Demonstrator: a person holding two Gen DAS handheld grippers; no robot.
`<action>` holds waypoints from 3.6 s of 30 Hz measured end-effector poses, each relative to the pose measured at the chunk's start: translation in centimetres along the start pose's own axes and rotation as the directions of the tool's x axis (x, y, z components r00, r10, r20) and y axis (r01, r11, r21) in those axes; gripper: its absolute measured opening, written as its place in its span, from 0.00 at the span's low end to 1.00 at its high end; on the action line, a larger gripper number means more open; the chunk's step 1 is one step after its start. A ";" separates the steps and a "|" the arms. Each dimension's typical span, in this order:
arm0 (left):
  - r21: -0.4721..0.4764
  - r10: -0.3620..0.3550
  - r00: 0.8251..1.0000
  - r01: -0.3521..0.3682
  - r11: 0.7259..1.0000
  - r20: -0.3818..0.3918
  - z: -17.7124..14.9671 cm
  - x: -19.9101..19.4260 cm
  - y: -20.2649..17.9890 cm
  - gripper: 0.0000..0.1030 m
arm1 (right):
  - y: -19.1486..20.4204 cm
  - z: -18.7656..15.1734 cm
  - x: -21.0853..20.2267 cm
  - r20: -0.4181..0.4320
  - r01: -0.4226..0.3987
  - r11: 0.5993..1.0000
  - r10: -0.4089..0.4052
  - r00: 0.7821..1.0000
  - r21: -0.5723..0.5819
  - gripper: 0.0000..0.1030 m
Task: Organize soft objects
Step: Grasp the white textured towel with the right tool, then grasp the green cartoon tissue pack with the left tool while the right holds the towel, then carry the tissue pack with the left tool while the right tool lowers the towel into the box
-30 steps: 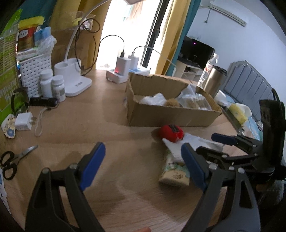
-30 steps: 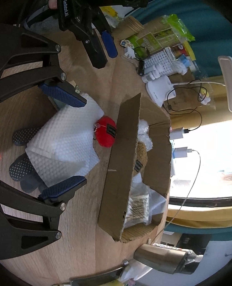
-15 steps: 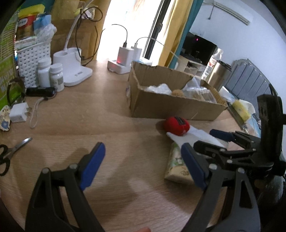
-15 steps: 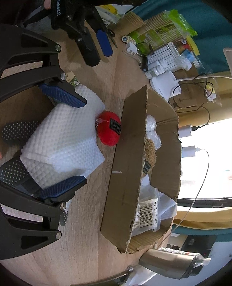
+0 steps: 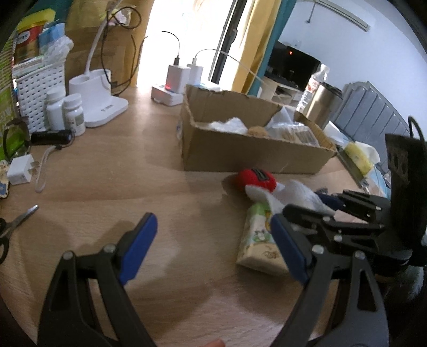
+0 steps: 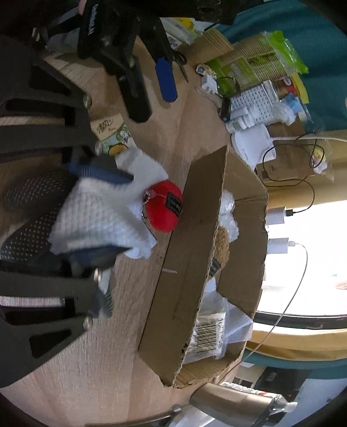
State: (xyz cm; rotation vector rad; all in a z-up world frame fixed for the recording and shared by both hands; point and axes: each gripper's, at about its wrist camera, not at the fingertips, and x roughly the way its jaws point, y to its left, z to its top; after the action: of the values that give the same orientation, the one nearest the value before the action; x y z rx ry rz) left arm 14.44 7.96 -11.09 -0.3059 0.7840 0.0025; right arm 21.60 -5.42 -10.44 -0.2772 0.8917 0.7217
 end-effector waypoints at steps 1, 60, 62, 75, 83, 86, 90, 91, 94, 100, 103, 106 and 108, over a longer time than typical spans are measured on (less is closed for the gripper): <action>0.004 -0.002 1.000 0.002 1.000 -0.004 -0.1 0.0 -0.2 0.85 | 0.1 0.0 -0.1 0.002 0.001 1.000 -0.001 1.000 -0.007 0.28; 0.174 -0.035 0.999 0.038 0.984 -0.021 0.8 -1.0 -6.6 0.48 | -3.9 -0.4 -8.3 0.202 0.033 0.997 -0.046 0.978 0.067 0.11; 0.174 -0.034 0.999 0.034 0.984 -0.007 1.1 -1.4 -6.6 0.48 | -3.7 -0.3 -8.5 0.206 0.037 0.997 -0.049 0.977 0.061 0.11; 0.170 -0.045 0.995 0.029 0.985 0.087 2.4 -4.5 -5.6 0.48 | -2.2 1.0 -9.7 0.226 0.058 0.998 -0.063 0.972 0.025 0.11; 0.157 -0.050 0.991 0.030 0.987 0.125 3.1 -5.6 -4.7 0.48 | -1.1 1.9 -10.2 0.237 0.066 0.998 -0.064 0.969 -0.002 0.11; 0.151 -0.052 0.989 0.032 0.988 0.135 3.4 -5.9 -4.3 0.48 | -0.8 2.4 -10.3 0.241 0.068 0.998 -0.063 0.969 -0.011 0.11; 0.146 -0.050 0.987 0.027 0.989 0.155 4.0 -6.5 -3.9 0.48 | -0.3 3.1 -10.2 0.244 0.069 0.997 -0.061 0.968 -0.024 0.11; 0.145 -0.051 0.986 0.027 0.989 0.160 4.1 -6.6 -3.8 0.48 | -0.2 3.3 -10.2 0.245 0.069 0.997 -0.060 0.968 -0.027 0.11; 0.147 -0.054 0.984 0.029 0.989 0.172 4.5 -6.8 -3.4 0.48 | 0.2 3.9 -9.9 0.243 0.072 0.997 -0.061 0.968 -0.038 0.11; 0.145 -0.062 0.982 0.036 0.989 0.178 5.3 -6.6 -2.5 0.48 | 0.7 5.1 -9.5 0.248 0.077 0.996 -0.063 0.967 -0.051 0.11; 0.138 -0.062 0.981 0.036 0.990 0.185 5.6 -6.5 -2.0 0.48 | 1.0 5.7 -8.9 0.243 0.076 0.995 -0.060 0.968 -0.059 0.11; 0.126 -0.058 0.980 0.034 0.991 0.192 6.0 -6.3 -1.3 0.49 | 1.3 6.3 -8.2 0.227 0.073 0.994 -0.053 0.972 -0.079 0.11; 0.123 -0.055 0.978 0.031 0.992 0.201 6.2 -6.2 -0.9 0.48 | 1.5 6.8 -7.7 0.224 0.066 0.994 -0.045 0.974 -0.089 0.11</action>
State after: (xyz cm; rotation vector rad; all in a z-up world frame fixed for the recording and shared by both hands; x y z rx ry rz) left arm 14.45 9.51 -2.43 -0.2053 0.5710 -0.0528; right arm 21.55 -4.37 -0.12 -0.2994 0.6364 0.7291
